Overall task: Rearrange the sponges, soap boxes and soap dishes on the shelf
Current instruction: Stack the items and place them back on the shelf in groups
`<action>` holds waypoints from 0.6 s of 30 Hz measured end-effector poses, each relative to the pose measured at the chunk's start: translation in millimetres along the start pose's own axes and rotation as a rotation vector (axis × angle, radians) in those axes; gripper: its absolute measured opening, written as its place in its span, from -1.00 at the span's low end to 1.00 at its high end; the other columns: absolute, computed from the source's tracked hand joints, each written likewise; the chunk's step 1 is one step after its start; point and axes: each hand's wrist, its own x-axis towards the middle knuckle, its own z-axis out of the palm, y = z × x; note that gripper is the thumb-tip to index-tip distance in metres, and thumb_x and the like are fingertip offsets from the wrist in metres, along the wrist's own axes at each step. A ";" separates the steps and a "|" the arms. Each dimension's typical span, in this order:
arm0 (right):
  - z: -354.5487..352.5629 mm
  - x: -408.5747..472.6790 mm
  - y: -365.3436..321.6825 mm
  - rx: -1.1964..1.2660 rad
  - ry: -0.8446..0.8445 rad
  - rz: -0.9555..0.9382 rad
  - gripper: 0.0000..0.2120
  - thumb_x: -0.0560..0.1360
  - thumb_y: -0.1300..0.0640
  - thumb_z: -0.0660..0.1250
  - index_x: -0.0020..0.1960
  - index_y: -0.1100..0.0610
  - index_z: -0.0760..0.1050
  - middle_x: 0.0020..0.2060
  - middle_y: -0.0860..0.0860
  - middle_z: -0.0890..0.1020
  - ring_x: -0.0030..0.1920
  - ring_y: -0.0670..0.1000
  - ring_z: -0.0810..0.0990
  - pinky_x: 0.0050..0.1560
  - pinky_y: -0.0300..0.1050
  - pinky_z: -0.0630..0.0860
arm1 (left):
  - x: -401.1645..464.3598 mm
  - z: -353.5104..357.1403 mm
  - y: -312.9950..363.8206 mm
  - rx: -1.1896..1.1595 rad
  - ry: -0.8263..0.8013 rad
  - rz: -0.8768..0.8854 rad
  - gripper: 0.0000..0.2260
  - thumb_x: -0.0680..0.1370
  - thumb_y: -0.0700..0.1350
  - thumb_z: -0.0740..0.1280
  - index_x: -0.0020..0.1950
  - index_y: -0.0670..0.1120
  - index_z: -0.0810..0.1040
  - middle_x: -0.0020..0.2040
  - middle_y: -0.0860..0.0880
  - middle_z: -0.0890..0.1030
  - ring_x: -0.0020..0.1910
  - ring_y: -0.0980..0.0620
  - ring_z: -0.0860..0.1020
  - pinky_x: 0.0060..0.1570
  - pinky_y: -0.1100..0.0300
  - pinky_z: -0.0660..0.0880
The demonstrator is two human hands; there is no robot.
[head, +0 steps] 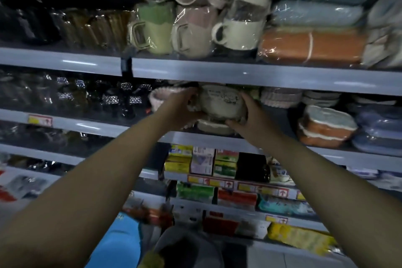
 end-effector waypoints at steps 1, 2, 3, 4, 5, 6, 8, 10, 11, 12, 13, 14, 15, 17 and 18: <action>-2.3 8.8 3.0 -0.002 0.008 0.005 -0.18 0.42 -0.02 0.43 0.51 -0.04 0.02 0.46 0.09 0.27 0.39 0.15 0.33 0.33 0.15 0.39 | 9.6 1.1 2.1 0.004 -0.002 0.001 -0.34 0.37 0.02 0.53 0.39 -0.09 0.36 0.24 -0.14 0.57 0.20 -0.16 0.53 0.16 -0.04 0.49; -4.5 17.7 6.0 -0.013 0.018 0.003 -0.19 0.43 -0.01 0.43 0.51 -0.04 0.02 0.45 0.09 0.29 0.38 0.15 0.34 0.33 0.15 0.40 | 18.6 2.6 4.1 0.011 -0.006 0.002 -0.34 0.39 0.02 0.51 0.40 -0.08 0.34 0.27 -0.13 0.55 0.23 -0.16 0.51 0.18 -0.04 0.48; -6.6 26.1 8.2 -0.032 0.028 -0.005 -0.20 0.43 -0.01 0.43 0.50 -0.04 0.03 0.44 0.08 0.31 0.37 0.15 0.36 0.32 0.14 0.41 | 26.8 4.7 4.6 0.016 -0.010 0.003 -0.34 0.41 0.02 0.49 0.42 -0.07 0.31 0.31 -0.11 0.52 0.26 -0.16 0.49 0.21 -0.02 0.46; -7.7 34.1 10.5 -0.045 0.037 -0.013 -0.21 0.43 -0.01 0.43 0.49 -0.04 0.04 0.42 0.07 0.34 0.36 0.14 0.37 0.31 0.11 0.41 | 34.0 6.9 4.9 0.014 -0.008 -0.001 -0.35 0.43 0.00 0.48 0.43 -0.08 0.29 0.33 -0.10 0.50 0.28 -0.15 0.47 0.23 0.03 0.43; -7.9 41.7 12.5 -0.042 0.039 -0.013 -0.23 0.43 0.00 0.42 0.49 -0.03 0.06 0.41 0.06 0.36 0.35 0.12 0.38 0.31 0.06 0.41 | 41.0 9.8 3.0 0.007 0.004 -0.006 -0.36 0.44 -0.01 0.47 0.44 -0.09 0.28 0.34 -0.10 0.48 0.30 -0.14 0.45 0.23 0.07 0.40; -7.2 48.8 14.6 -0.025 0.037 -0.009 -0.26 0.44 0.01 0.42 0.48 0.01 0.09 0.39 0.06 0.39 0.34 0.11 0.39 0.31 -0.02 0.38 | 47.2 12.6 0.7 0.003 0.022 -0.012 -0.37 0.45 -0.03 0.46 0.44 -0.10 0.28 0.35 -0.10 0.47 0.31 -0.14 0.43 0.23 0.11 0.37; -4.2 61.0 17.9 -0.002 0.031 -0.003 -0.31 0.45 0.06 0.42 0.46 0.07 0.16 0.36 0.07 0.41 0.34 0.10 0.38 0.28 -0.13 0.33 | 57.4 18.7 -3.8 0.007 0.046 -0.033 -0.41 0.47 -0.05 0.45 0.43 -0.12 0.30 0.36 -0.11 0.47 0.32 -0.13 0.42 0.22 0.17 0.33; 0.4 71.6 23.6 0.001 0.027 -0.013 -0.31 0.43 0.06 0.44 0.46 0.09 0.17 0.37 0.08 0.39 0.36 0.11 0.36 0.35 -0.07 0.32 | 66.0 24.9 -9.6 -0.004 0.037 -0.068 -0.43 0.48 -0.07 0.44 0.42 -0.13 0.31 0.35 -0.11 0.47 0.31 -0.12 0.42 0.19 0.22 0.32; 2.1 75.3 27.6 -0.008 0.013 -0.005 -0.29 0.43 0.05 0.44 0.47 0.08 0.16 0.39 0.07 0.38 0.38 0.12 0.35 0.38 -0.02 0.32 | 69.7 28.6 -12.8 0.005 0.016 -0.087 -0.44 0.48 -0.05 0.43 0.41 -0.13 0.32 0.33 -0.11 0.48 0.29 -0.13 0.44 0.19 0.21 0.34; 3.5 77.5 31.7 -0.027 -0.006 0.007 -0.27 0.43 0.04 0.44 0.48 0.08 0.14 0.41 0.07 0.36 0.39 0.12 0.34 0.39 0.01 0.32 | 72.3 32.4 -17.1 0.028 -0.014 -0.101 -0.45 0.48 -0.01 0.43 0.40 -0.12 0.34 0.31 -0.11 0.50 0.28 -0.14 0.45 0.22 0.16 0.37; 4.1 77.8 34.9 -0.049 -0.031 0.024 -0.26 0.44 0.04 0.43 0.49 0.08 0.12 0.42 0.08 0.34 0.39 0.13 0.32 0.39 0.01 0.32 | 74.2 35.3 -21.9 0.074 -0.049 -0.114 -0.44 0.48 0.05 0.41 0.40 -0.10 0.35 0.29 -0.09 0.52 0.27 -0.15 0.47 0.25 0.07 0.40; 4.9 77.3 37.6 -0.062 -0.059 0.034 -0.25 0.45 0.05 0.42 0.50 0.08 0.10 0.43 0.09 0.32 0.40 0.13 0.31 0.39 -0.01 0.32 | 75.3 37.3 -25.8 0.123 -0.085 -0.122 -0.42 0.47 0.13 0.39 0.41 -0.06 0.34 0.28 -0.08 0.54 0.26 -0.16 0.48 0.25 0.00 0.41; 5.7 77.1 40.5 -0.060 -0.080 0.043 -0.25 0.45 0.05 0.42 0.51 0.08 0.08 0.44 0.10 0.30 0.41 0.13 0.30 0.38 -0.04 0.31 | 75.8 38.8 -28.8 0.168 -0.115 -0.118 -0.39 0.46 0.19 0.36 0.43 -0.04 0.32 0.27 -0.08 0.55 0.25 -0.17 0.49 0.22 -0.05 0.43; 6.5 76.7 42.1 -0.024 -0.099 0.048 -0.25 0.47 0.06 0.40 0.51 0.08 0.06 0.45 0.09 0.28 0.42 0.12 0.28 0.36 -0.09 0.28 | 76.1 40.7 -33.5 0.205 -0.128 -0.093 -0.38 0.47 0.21 0.34 0.44 -0.03 0.30 0.23 -0.11 0.59 0.22 -0.20 0.51 0.16 -0.06 0.46; 7.1 77.3 41.7 -0.013 -0.103 0.048 -0.25 0.47 0.07 0.40 0.52 0.08 0.06 0.46 0.08 0.27 0.42 0.11 0.27 0.35 -0.11 0.27 | 76.6 41.5 -35.8 0.213 -0.115 -0.082 -0.39 0.48 0.19 0.34 0.43 -0.04 0.32 0.21 -0.12 0.60 0.21 -0.21 0.51 0.15 -0.04 0.47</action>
